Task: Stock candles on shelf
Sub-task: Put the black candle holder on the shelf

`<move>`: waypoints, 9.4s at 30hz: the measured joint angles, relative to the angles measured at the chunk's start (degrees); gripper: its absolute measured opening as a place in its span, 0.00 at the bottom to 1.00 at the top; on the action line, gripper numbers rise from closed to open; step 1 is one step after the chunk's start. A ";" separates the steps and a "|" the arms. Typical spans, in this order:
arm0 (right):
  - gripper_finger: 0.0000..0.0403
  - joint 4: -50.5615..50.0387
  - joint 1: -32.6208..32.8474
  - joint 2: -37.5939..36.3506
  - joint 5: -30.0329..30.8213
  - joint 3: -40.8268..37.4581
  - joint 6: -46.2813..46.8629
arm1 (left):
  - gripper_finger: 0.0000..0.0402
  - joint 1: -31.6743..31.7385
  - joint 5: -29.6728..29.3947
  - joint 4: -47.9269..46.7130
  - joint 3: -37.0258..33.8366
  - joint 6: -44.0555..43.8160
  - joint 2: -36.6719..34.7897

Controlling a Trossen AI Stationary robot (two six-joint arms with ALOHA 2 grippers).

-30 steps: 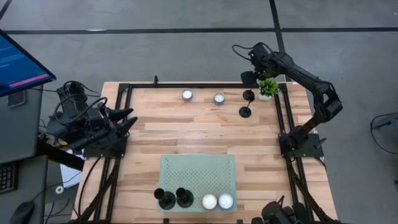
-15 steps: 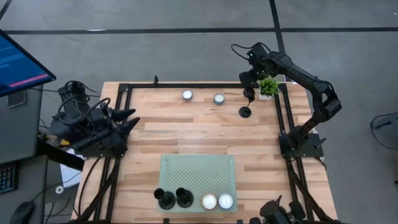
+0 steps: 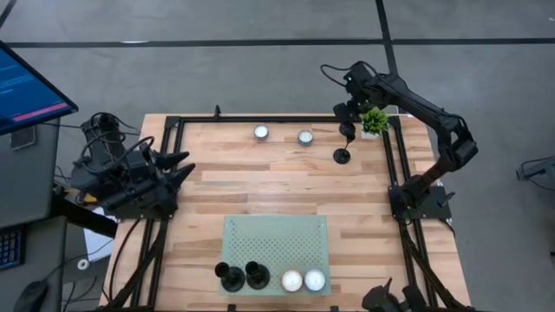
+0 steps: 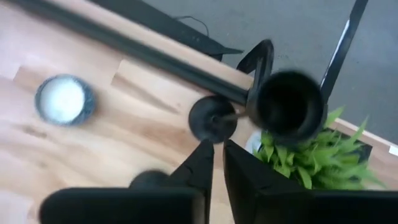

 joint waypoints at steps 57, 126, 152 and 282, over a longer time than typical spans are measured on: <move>0.85 -4.38 16.15 10.66 -8.91 11.87 -23.69 | 0.59 7.10 1.31 1.86 0.00 -4.12 2.87; 0.86 49.45 -4.33 -30.33 -5.85 -38.53 -8.21 | 0.59 8.39 0.00 3.89 -0.02 -9.99 5.88; 0.84 69.76 -4.19 -32.82 -6.14 -54.49 -10.85 | 0.59 8.41 0.00 3.88 -0.02 -10.11 6.64; 0.19 56.16 59.51 19.75 -15.35 25.47 -19.36 | 0.59 12.55 -0.02 5.83 3.95 3.12 3.37</move>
